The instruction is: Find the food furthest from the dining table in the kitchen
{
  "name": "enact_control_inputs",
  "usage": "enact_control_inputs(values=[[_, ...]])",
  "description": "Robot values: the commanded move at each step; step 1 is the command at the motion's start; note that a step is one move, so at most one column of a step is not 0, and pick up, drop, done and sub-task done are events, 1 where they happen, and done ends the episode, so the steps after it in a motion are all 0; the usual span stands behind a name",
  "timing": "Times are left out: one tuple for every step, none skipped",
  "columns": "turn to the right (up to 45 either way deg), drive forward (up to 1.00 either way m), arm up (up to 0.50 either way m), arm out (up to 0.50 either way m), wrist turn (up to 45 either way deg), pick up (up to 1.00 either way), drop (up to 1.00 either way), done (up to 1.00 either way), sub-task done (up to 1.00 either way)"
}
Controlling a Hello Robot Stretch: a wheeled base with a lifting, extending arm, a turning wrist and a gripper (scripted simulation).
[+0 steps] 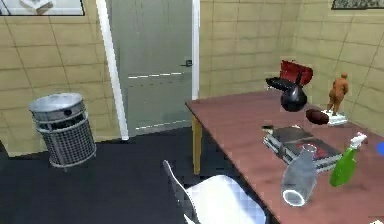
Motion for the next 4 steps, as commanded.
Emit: enact_control_inputs(values=[[0.0, 0.05, 0.0, 0.0, 0.0, 0.0, 0.0, 0.0, 0.0], [45.0, 0.0, 0.0, 0.0, 0.0, 0.0, 0.0, 0.0, 0.0], [45.0, 0.0, 0.0, 0.0, 0.0, 0.0, 0.0, 0.0, 0.0], [45.0, 0.0, 0.0, 0.0, 0.0, 0.0, 0.0, 0.0, 0.0]])
